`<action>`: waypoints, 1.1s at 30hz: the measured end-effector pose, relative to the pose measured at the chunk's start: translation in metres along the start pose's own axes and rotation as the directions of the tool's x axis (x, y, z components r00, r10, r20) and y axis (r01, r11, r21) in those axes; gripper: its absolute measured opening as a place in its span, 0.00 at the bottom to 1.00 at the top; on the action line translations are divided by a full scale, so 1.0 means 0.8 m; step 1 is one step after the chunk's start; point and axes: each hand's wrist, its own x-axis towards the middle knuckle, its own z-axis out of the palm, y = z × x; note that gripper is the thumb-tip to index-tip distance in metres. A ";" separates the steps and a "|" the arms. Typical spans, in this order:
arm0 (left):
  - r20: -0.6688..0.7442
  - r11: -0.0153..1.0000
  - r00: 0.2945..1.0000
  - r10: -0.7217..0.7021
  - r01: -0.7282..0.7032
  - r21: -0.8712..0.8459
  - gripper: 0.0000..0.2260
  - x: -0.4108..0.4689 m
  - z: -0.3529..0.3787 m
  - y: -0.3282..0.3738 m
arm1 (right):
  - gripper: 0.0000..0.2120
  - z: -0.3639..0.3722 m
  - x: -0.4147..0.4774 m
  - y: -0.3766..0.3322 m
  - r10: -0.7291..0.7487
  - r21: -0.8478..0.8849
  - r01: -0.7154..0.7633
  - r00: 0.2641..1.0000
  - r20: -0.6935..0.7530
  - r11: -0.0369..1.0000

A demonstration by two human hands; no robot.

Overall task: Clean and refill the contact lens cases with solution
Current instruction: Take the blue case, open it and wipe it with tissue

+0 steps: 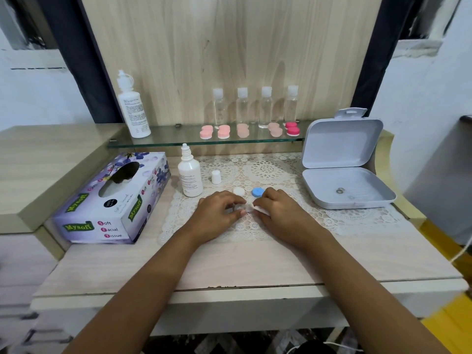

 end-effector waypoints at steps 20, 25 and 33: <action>0.018 0.998 0.999 0.031 -0.032 0.059 0.11 -0.001 0.000 -0.001 | 0.12 -0.005 0.002 0.009 0.058 0.203 -0.071 0.996 0.068 0.977; 0.017 0.996 0.999 0.040 -0.041 0.077 0.11 -0.002 -0.002 0.000 | 0.18 0.004 0.000 0.005 -0.002 -0.011 0.002 1.000 0.003 1.000; 0.021 0.993 0.999 0.046 -0.048 0.109 0.11 -0.004 -0.003 0.005 | 0.21 -0.004 0.004 -0.008 -0.006 -0.170 0.006 1.000 0.000 0.985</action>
